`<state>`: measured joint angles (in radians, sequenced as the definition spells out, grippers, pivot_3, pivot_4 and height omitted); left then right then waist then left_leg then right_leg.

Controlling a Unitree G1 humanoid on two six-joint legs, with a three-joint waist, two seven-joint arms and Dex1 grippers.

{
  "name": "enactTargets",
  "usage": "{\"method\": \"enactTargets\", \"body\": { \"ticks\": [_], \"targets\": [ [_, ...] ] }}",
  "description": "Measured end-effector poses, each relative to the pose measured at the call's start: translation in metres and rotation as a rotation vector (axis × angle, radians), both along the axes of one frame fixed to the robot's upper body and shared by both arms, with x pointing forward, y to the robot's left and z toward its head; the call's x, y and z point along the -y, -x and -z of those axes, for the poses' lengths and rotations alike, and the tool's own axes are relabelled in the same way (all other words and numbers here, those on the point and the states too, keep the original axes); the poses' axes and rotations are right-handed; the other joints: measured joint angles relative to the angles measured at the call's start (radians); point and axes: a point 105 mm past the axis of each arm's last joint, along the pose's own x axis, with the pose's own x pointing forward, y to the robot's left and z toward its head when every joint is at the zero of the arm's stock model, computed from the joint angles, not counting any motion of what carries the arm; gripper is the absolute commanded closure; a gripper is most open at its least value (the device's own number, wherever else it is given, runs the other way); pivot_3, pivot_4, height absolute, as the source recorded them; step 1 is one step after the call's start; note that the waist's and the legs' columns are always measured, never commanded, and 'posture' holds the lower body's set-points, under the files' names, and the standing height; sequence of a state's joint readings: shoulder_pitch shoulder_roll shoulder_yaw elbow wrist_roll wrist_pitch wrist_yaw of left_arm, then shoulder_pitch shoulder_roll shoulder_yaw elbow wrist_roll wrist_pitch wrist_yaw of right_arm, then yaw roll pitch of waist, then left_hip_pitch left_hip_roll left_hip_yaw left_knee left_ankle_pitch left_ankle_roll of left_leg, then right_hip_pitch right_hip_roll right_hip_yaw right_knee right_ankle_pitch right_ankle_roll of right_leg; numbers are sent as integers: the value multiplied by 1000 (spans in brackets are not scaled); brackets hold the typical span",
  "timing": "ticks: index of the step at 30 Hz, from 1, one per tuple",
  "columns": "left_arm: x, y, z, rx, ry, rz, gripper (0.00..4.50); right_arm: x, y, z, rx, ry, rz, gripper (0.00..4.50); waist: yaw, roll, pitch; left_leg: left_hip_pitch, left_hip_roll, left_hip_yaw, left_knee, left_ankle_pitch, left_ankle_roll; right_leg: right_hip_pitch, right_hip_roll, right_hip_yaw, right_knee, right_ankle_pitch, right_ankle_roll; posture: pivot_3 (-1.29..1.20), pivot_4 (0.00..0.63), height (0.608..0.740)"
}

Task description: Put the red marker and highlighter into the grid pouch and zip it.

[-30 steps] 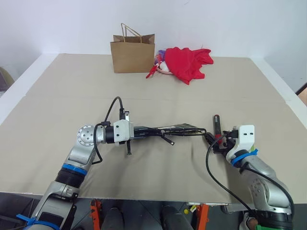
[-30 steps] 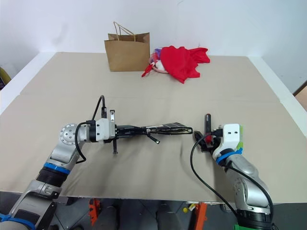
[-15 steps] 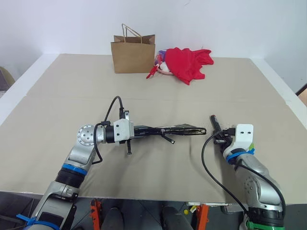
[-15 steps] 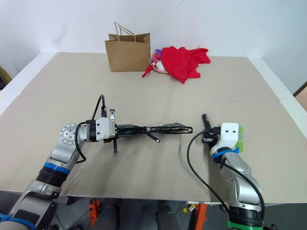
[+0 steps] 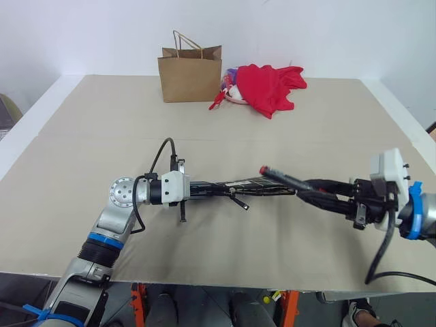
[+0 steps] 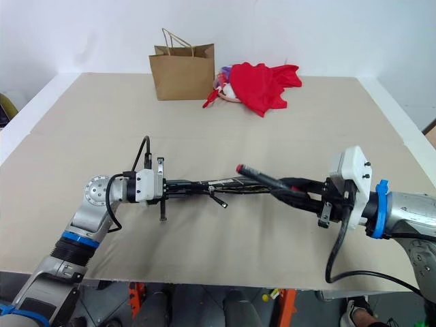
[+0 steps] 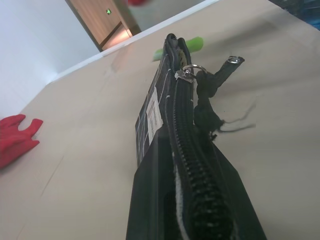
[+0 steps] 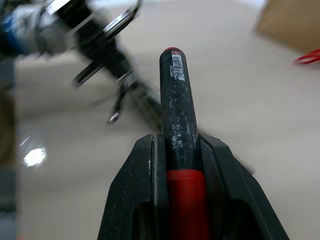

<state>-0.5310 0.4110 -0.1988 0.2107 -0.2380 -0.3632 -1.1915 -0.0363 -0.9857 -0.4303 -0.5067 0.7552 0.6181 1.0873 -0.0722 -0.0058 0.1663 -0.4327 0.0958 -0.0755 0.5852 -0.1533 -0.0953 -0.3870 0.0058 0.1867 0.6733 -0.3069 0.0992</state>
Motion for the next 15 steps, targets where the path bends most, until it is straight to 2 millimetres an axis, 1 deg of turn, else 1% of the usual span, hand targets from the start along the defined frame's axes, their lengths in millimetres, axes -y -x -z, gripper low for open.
{"method": "enactTargets", "body": {
  "ticks": [4,6,10,15],
  "targets": [
    [0,1,0,0,-4,6,4500,4,4,7,-28,72,-42,3894,-1,-1,0,1,0,0,0,0,-1,0,0,0,0,1,1,0,150,740],
    [0,1,0,1,-5,8,4500,10,4,11,-36,119,-50,3894,0,-1,0,1,0,0,1,1,-1,1,0,0,0,1,1,0,150,740],
    [0,1,0,1,-6,9,4500,15,1,16,-47,133,-42,3894,0,-1,0,1,0,0,1,1,-1,1,0,0,0,1,1,0,150,740],
    [1,2,-1,8,-5,13,4500,21,-4,16,-43,135,-18,3894,0,-1,0,1,0,0,1,1,-1,1,0,0,0,1,1,0,150,740]
  ]
}}
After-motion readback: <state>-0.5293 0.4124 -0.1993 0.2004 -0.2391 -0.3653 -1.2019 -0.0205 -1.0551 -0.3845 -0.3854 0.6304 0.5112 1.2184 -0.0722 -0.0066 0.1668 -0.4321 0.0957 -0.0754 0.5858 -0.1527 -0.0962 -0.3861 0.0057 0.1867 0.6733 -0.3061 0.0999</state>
